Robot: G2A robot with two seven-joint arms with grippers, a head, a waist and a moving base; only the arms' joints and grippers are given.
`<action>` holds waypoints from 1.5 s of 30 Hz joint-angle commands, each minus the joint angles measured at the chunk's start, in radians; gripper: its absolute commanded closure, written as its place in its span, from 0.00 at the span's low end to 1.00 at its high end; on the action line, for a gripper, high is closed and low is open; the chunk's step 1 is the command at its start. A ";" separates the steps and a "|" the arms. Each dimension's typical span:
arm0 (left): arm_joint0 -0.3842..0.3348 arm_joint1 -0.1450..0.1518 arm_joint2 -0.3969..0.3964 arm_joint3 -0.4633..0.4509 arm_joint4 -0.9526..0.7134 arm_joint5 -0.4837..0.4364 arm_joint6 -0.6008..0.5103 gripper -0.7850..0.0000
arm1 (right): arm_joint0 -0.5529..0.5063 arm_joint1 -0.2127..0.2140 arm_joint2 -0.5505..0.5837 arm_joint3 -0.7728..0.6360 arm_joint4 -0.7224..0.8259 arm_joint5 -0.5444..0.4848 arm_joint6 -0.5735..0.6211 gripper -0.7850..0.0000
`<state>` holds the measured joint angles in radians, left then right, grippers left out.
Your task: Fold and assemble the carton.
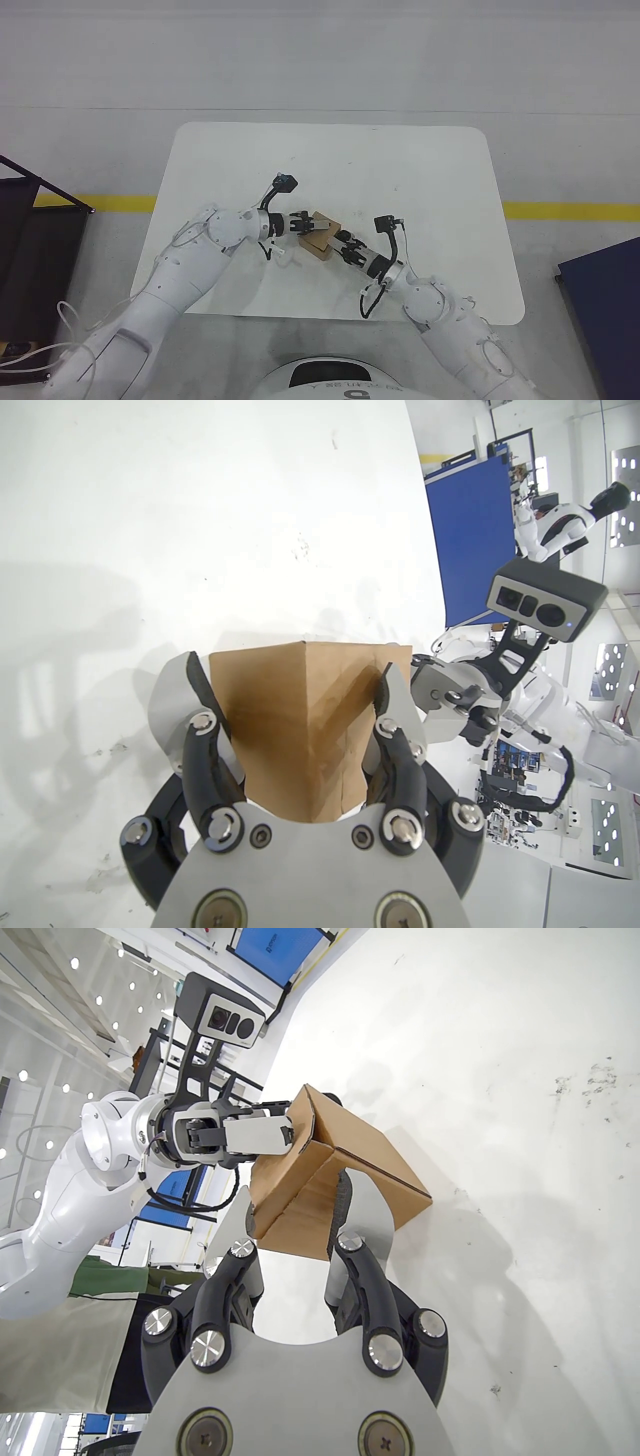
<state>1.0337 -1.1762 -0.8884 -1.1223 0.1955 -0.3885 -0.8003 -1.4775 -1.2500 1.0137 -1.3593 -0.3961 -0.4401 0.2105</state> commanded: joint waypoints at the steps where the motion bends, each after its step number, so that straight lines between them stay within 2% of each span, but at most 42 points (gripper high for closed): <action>1: 0.001 0.000 -0.001 -0.001 0.001 0.001 0.001 0.31 | 0.001 0.000 0.000 0.001 0.001 0.002 0.003 0.62; 10: 0.000 -0.001 0.000 0.000 0.000 -0.004 0.001 0.32 | -0.002 0.002 0.008 -0.008 -0.007 0.007 0.007 0.73; 17: -0.001 -0.003 0.000 0.004 0.000 -0.007 0.000 0.32 | 0.003 0.001 0.018 -0.012 0.010 0.013 -0.013 0.52; 21: 0.000 -0.002 -0.002 0.005 -0.001 -0.008 0.002 0.32 | 0.015 -0.004 0.019 0.013 0.017 0.041 -0.048 0.53; 27: 0.004 -0.002 -0.005 0.004 -0.002 -0.010 0.004 0.33 | 0.035 -0.012 0.006 0.044 0.022 0.051 -0.067 0.60; 35: 0.005 -0.002 -0.006 0.004 -0.001 -0.011 0.000 0.32 | 0.047 -0.017 -0.002 0.059 0.012 0.058 -0.071 0.77; 37: 0.005 -0.003 -0.005 0.005 -0.001 -0.010 -0.001 0.32 | 0.046 -0.017 0.000 0.055 0.010 0.058 -0.072 0.78; 40: 0.002 -0.004 -0.004 0.004 -0.002 -0.013 -0.002 0.23 | 0.040 -0.016 0.006 0.040 0.013 0.051 -0.077 0.69; 42: 0.003 -0.003 -0.010 0.003 -0.014 -0.020 0.004 0.00 | 0.035 -0.015 0.012 0.025 0.016 0.045 -0.079 0.64; 45: 0.012 0.003 -0.037 -0.004 -0.042 -0.052 0.007 0.00 | 0.026 -0.011 0.028 -0.002 0.009 0.041 -0.083 0.62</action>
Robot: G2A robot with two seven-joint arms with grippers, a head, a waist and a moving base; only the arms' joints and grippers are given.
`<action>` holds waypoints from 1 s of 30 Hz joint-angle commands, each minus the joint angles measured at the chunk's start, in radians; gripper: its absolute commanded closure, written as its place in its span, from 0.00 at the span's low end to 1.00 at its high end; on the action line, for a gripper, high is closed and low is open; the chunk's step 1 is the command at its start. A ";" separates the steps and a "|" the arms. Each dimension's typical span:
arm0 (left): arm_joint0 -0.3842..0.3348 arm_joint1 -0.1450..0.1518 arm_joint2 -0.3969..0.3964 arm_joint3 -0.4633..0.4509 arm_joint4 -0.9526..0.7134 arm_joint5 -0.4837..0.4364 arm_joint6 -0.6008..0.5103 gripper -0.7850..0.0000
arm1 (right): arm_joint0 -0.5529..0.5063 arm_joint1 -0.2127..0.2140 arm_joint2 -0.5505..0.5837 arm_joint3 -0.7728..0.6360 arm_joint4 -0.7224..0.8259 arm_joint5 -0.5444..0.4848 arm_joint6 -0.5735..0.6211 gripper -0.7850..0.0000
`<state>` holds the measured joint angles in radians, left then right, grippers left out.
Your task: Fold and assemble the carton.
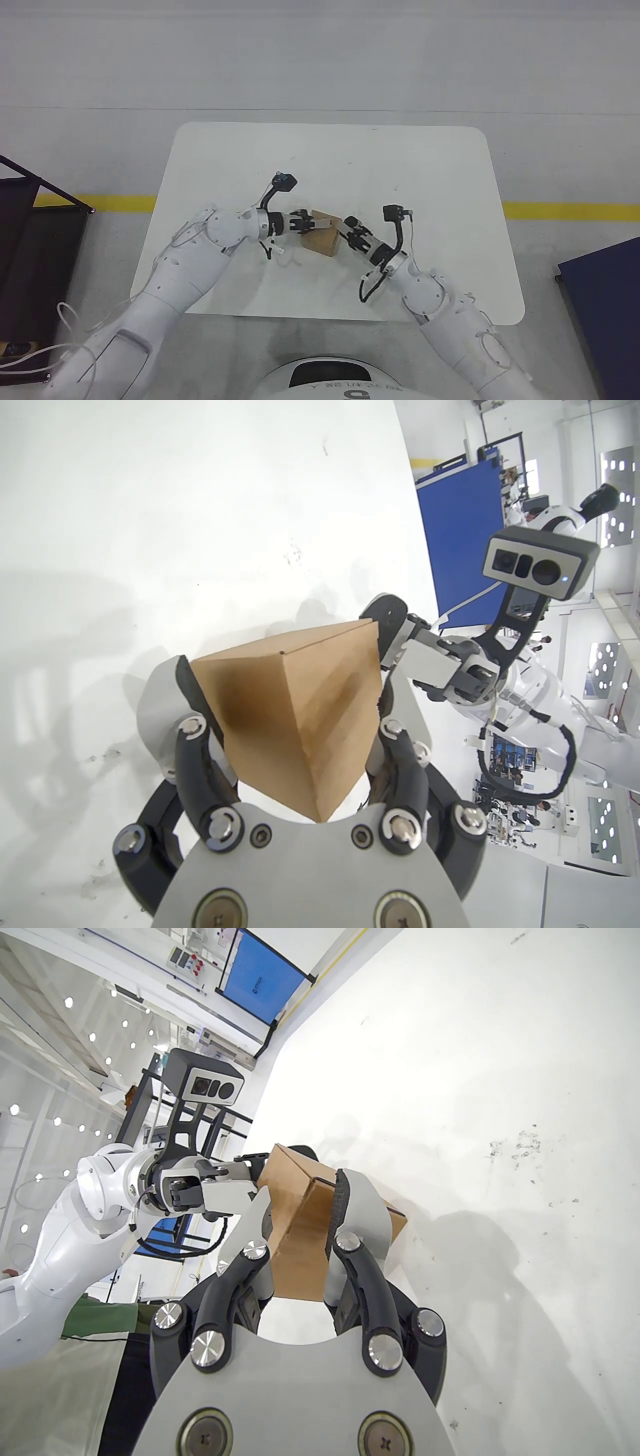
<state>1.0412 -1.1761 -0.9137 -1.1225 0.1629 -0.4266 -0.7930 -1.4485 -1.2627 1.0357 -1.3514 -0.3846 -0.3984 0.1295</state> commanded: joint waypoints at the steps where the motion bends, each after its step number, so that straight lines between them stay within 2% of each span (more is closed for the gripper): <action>1: 0.010 0.007 -0.023 -0.010 -0.021 -0.027 -0.002 0.00 | -0.007 0.003 0.012 -0.019 -0.006 -0.001 -0.002 0.64; 3: 0.023 0.015 -0.049 -0.024 -0.040 -0.052 -0.013 0.00 | -0.015 0.007 0.027 -0.042 -0.016 0.000 -0.004 0.69; 6: 0.051 0.032 -0.100 -0.059 -0.041 -0.063 -0.002 0.00 | -0.025 0.013 0.049 -0.085 -0.051 0.001 -0.011 1.00; 10: 0.123 0.066 -0.214 -0.121 -0.004 -0.052 0.054 0.00 | -0.030 0.018 0.039 -0.147 -0.166 -0.002 0.006 1.00; 15: 0.317 0.121 -0.420 -0.268 0.042 -0.013 0.101 0.00 | 0.015 0.007 -0.027 -0.142 -0.241 0.023 0.041 1.00; 19: 0.437 0.142 -0.525 -0.359 0.038 0.000 0.110 0.00 | 0.054 -0.003 -0.057 -0.104 -0.265 0.038 0.042 1.00; 21: 0.474 0.148 -0.552 -0.383 0.034 -0.001 0.108 0.00 | 0.068 -0.007 -0.069 -0.087 -0.276 0.047 0.040 1.00; 30: 0.474 0.148 -0.552 -0.383 0.034 -0.001 0.108 0.00 | 0.098 -0.015 -0.103 -0.051 -0.316 0.098 0.094 1.00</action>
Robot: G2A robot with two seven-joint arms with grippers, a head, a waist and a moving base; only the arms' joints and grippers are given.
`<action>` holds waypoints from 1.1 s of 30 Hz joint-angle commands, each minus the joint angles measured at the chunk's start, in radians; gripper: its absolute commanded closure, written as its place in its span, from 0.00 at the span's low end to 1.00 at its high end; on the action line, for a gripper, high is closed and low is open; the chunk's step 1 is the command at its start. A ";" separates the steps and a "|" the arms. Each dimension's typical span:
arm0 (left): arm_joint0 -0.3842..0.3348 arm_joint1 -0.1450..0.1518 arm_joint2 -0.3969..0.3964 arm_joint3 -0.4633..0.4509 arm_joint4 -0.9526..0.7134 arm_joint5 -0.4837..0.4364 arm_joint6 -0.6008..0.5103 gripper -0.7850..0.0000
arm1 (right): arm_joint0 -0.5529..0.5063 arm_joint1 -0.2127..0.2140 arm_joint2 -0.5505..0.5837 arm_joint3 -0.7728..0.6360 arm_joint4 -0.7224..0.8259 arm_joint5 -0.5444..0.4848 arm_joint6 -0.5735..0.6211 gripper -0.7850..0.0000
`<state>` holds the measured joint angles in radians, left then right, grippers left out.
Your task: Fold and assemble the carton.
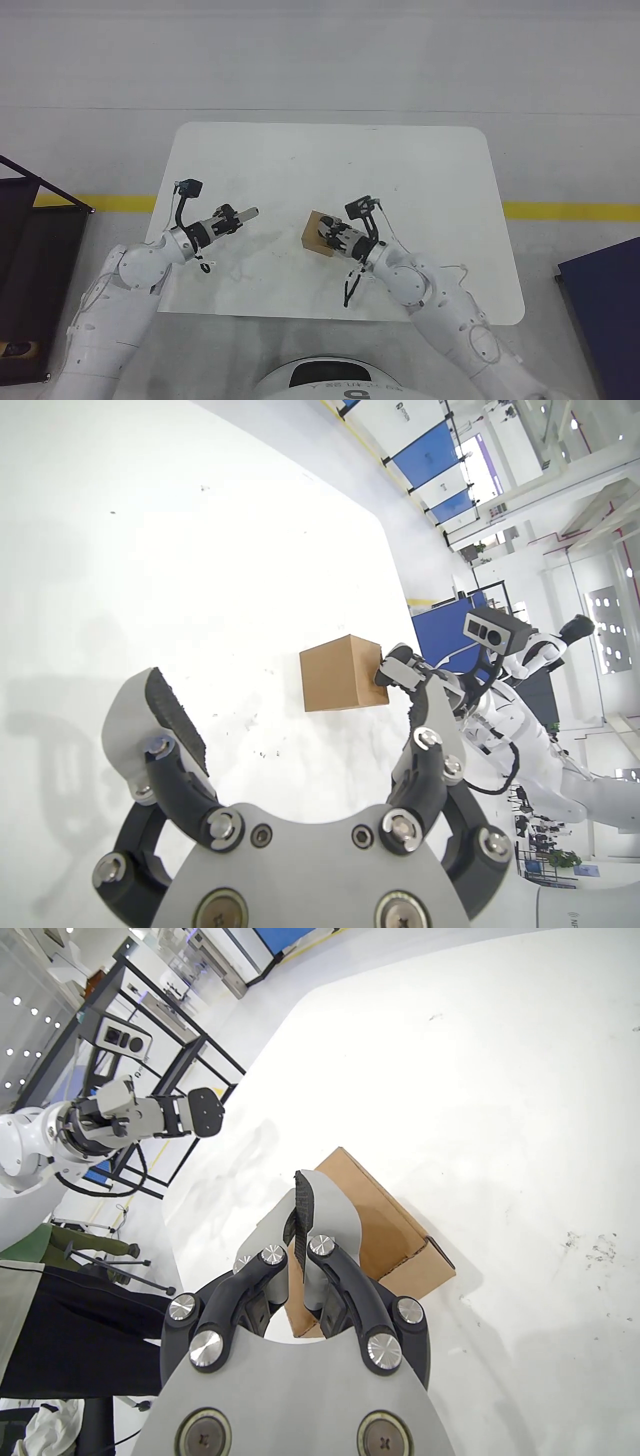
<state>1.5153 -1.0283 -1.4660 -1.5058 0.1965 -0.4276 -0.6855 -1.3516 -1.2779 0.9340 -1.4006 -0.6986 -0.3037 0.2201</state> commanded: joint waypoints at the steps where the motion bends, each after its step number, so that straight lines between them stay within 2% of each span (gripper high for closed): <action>1: 0.000 0.000 0.000 0.000 0.000 0.000 0.000 0.00 | 0.001 0.000 0.000 -0.006 0.000 0.004 0.004 1.00; 14: 0.000 0.000 0.000 0.000 0.000 0.000 0.000 0.00 | -0.014 0.000 0.009 -0.033 -0.007 0.014 0.000 1.00; 19: 0.000 0.000 0.000 0.000 0.000 0.000 0.000 0.00 | -0.060 0.018 0.116 -0.109 0.020 0.008 -0.091 1.00; 24: 0.000 0.000 0.000 0.000 0.000 0.000 0.000 0.00 | -0.154 0.041 0.207 -0.122 0.009 0.044 -0.058 1.00; 28: 0.000 0.000 0.000 0.000 0.000 0.000 0.000 0.00 | -0.171 0.040 0.181 -0.077 0.024 0.059 0.019 1.00; 33: 0.000 0.000 0.000 0.000 0.000 0.000 0.000 0.00 | -0.120 0.023 0.114 -0.058 0.080 0.030 0.045 1.00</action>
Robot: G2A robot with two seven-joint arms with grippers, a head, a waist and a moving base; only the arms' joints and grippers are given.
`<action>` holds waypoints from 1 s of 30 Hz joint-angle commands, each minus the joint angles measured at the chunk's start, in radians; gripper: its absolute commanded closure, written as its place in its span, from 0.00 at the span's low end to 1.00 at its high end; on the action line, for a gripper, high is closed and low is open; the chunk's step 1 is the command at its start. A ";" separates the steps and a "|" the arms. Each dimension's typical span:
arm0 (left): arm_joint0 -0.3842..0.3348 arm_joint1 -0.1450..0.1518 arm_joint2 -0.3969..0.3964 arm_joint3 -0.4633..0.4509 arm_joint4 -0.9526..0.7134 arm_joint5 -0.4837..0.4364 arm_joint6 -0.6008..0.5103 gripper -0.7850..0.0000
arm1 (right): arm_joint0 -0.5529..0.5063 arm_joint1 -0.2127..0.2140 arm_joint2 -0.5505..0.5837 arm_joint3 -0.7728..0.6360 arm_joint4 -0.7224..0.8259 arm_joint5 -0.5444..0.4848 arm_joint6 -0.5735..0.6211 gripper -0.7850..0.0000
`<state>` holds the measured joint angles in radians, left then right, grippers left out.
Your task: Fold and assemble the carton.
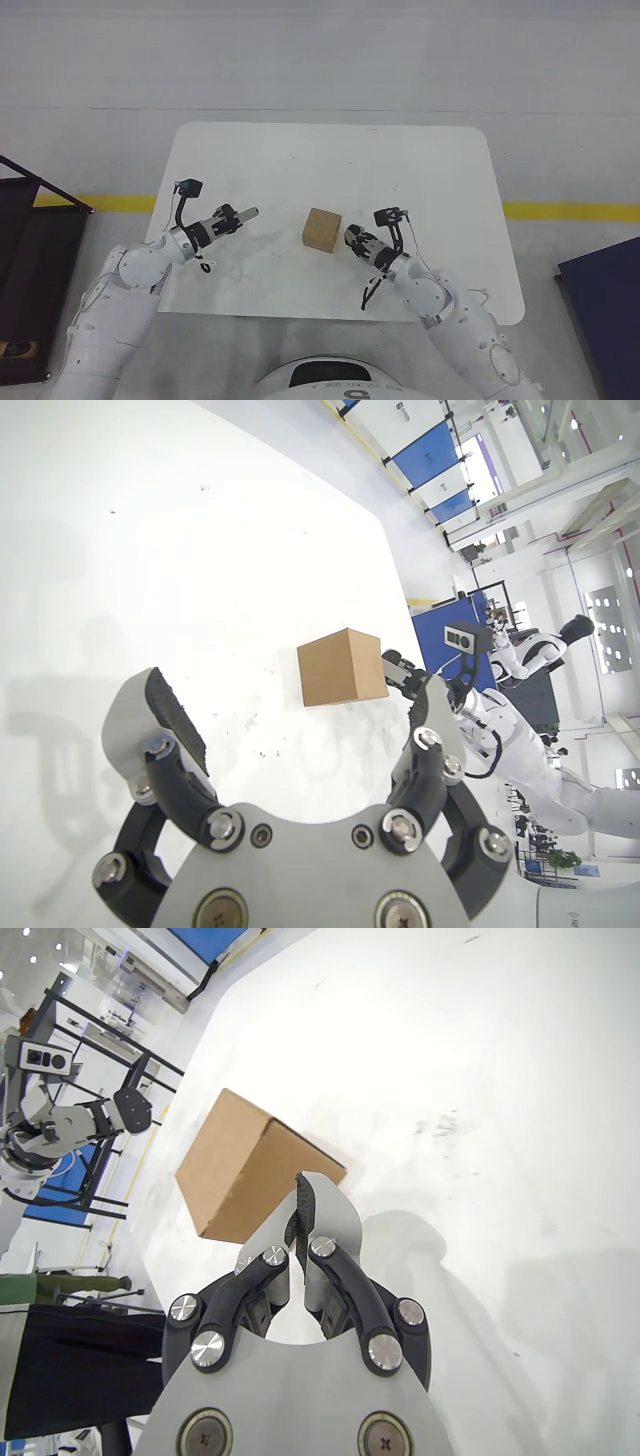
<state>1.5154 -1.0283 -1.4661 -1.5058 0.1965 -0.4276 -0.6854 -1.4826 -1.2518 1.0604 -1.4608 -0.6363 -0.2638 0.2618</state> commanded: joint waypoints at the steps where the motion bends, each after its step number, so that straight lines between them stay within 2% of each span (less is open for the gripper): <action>1: 0.000 0.000 0.000 0.000 0.000 0.000 0.000 0.00 | 0.018 -0.005 -0.016 0.005 0.022 -0.011 0.003 1.00; 5: 0.000 0.000 0.000 0.000 0.000 0.000 0.000 0.00 | 0.029 -0.004 0.004 0.007 0.021 -0.006 -0.040 1.00; 9: 0.000 0.000 0.000 0.000 0.000 0.000 0.000 0.00 | -0.020 0.008 0.081 -0.025 0.018 0.009 -0.128 1.00; 13: 0.000 0.000 0.000 0.000 0.000 0.000 0.000 0.00 | -0.119 0.024 0.188 -0.106 -0.005 -0.022 -0.303 1.00; 14: 0.000 0.000 0.000 0.000 0.000 0.000 0.000 0.00 | -0.147 0.027 0.207 -0.126 -0.015 -0.027 -0.340 0.91; 15: 0.000 0.000 0.000 0.000 0.000 0.000 0.000 0.00 | -0.147 0.027 0.207 -0.126 -0.015 -0.027 -0.340 0.62; 16: 0.000 0.000 0.000 0.000 0.000 0.000 0.000 0.00 | -0.147 0.027 0.207 -0.126 -0.015 -0.027 -0.340 0.56; 17: 0.000 0.000 0.000 0.000 0.000 0.000 0.000 0.00 | -0.152 0.027 0.208 -0.128 -0.016 -0.028 -0.350 1.00; 18: 0.000 0.000 0.000 0.000 0.000 0.000 0.000 0.00 | -0.152 0.027 0.209 -0.128 -0.016 -0.028 -0.351 0.99; 20: 0.000 0.000 0.000 0.000 0.000 0.000 0.000 0.00 | -0.147 0.027 0.207 -0.126 -0.015 -0.027 -0.341 0.90; 22: 0.000 0.000 0.000 0.000 0.000 0.000 0.000 0.00 | -0.147 0.027 0.207 -0.126 -0.015 -0.027 -0.339 0.73; 24: 0.000 0.000 0.000 0.000 0.000 0.000 0.000 0.00 | -0.147 0.027 0.207 -0.126 -0.015 -0.027 -0.339 0.61; 26: 0.000 0.000 0.000 0.000 0.000 0.000 0.000 0.00 | -0.147 0.027 0.207 -0.126 -0.015 -0.027 -0.340 0.57; 30: 0.000 0.000 0.000 0.000 0.000 0.000 0.000 0.00 | -0.147 0.027 0.207 -0.126 -0.015 -0.027 -0.340 0.57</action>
<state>1.5154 -1.0283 -1.4661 -1.5058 0.1965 -0.4276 -0.6854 -1.6296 -1.2249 1.2670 -1.5869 -0.6511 -0.2909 -0.0780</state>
